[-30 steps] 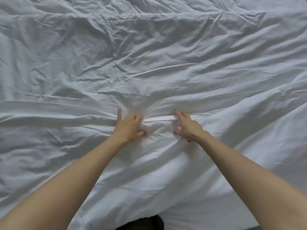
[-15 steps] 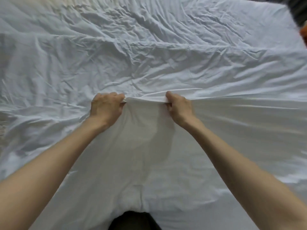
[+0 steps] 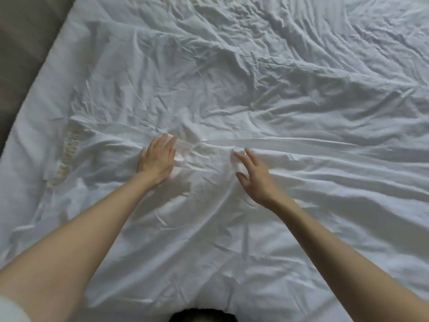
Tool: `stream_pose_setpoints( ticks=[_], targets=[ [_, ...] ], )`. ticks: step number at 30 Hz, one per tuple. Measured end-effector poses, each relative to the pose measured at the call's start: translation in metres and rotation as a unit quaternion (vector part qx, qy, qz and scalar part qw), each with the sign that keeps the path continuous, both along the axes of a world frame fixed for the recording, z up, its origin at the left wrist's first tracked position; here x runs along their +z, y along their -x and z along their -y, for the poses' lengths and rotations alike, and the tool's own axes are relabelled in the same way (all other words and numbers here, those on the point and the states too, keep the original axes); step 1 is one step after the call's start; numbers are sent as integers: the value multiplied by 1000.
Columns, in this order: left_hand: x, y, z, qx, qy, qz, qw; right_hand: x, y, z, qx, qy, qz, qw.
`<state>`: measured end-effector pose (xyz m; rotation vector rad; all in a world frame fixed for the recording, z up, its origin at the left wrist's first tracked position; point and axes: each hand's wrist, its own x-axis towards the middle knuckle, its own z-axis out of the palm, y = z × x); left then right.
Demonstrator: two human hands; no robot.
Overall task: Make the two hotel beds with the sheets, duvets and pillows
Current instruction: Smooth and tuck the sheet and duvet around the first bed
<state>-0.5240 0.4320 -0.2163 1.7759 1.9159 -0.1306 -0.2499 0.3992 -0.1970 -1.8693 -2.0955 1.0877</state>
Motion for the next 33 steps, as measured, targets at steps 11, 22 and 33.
stream_pose_setpoints(
  ticks=[11,22,33],
  targets=[
    [-17,86,-13,-118,-9,-201,972,-8,89,-51,-21,100,70,992],
    [19,117,-56,93,-90,-256,958,-4,121,-51,79,-10,-8,997],
    [-72,-73,72,-51,-166,-33,984,-51,49,-5,-42,7,238,970]
  ],
)
